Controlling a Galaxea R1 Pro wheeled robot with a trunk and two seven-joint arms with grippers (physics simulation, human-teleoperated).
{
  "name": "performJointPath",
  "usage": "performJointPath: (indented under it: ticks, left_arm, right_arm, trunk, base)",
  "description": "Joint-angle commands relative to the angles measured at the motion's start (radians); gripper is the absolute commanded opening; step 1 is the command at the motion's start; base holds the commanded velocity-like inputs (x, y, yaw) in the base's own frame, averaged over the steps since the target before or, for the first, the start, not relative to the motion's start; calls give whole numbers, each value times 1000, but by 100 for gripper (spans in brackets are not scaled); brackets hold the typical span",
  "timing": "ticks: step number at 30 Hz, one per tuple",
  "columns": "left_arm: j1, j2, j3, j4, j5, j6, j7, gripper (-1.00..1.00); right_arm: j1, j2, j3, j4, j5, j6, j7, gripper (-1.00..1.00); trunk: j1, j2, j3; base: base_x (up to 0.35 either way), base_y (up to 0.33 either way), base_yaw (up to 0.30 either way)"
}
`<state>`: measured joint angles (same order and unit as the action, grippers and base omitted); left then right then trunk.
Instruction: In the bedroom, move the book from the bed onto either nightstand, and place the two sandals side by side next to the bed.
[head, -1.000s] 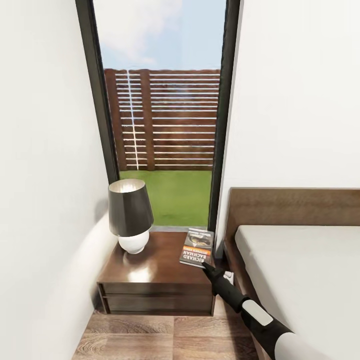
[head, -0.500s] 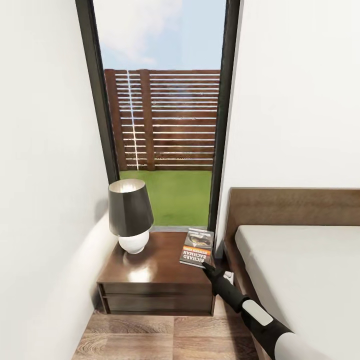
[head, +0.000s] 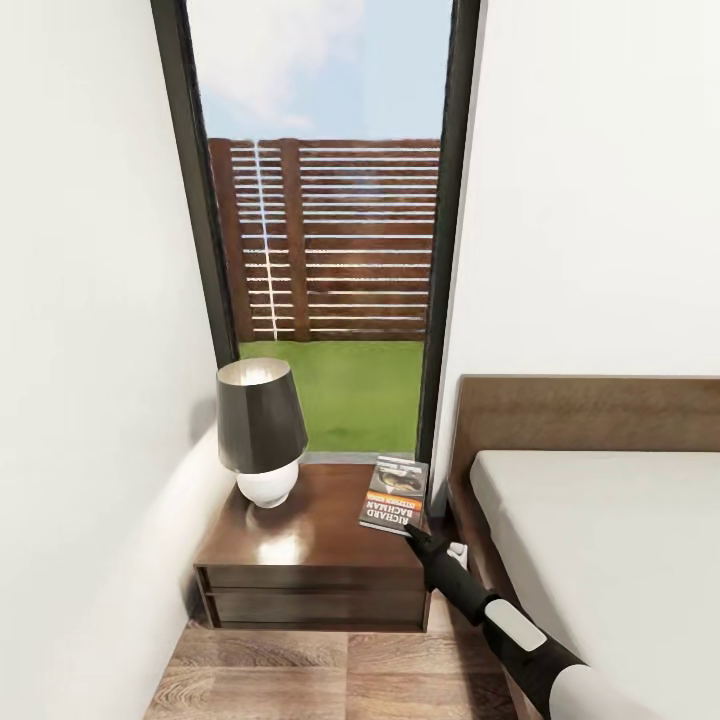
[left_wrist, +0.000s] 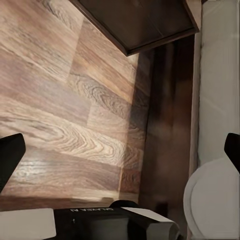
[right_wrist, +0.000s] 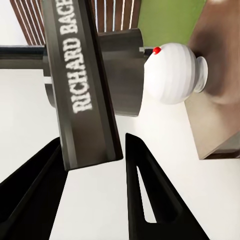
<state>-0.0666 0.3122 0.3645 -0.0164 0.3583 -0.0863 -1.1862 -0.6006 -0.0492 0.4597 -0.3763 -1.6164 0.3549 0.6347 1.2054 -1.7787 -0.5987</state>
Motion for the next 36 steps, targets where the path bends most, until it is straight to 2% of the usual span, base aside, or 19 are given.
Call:
performJointPath:
  ticks: [1,11,19,24,27,36]
  left_arm:
    - [0,0,5,1,-4,-11,-4,100]
    - [19,2,7,1,15,-20,-49,100]
    - [46,7,7,1,61,-37,-92,100]
    - [65,9,8,1,84,-72,-162,100]
    - [74,10,8,1,110,-89,-208,100]
    - [87,10,8,1,151,-100,-236,100]
  right_arm:
    - [-1,-1,5,0,-11,4,2,-100]
    - [-1,0,6,0,-11,4,2,-100]
    - [-1,0,7,0,-11,4,1,-100]
    - [-1,0,7,0,-11,4,1,-100]
    - [-1,0,7,0,-11,4,1,-100]
    - [-1,0,7,0,-11,4,1,-100]
  trunk:
    - [0,-1,-1]
    - [0,-1,-1]
    - [0,-1,-1]
    - [0,-1,-1]
    - [0,-1,-1]
    - [0,-1,-1]
  base:
    - [0,0,0]
    - [0,0,0]
    - [0,0,0]
    - [0,0,0]
    - [0,0,0]
    - [0,0,0]
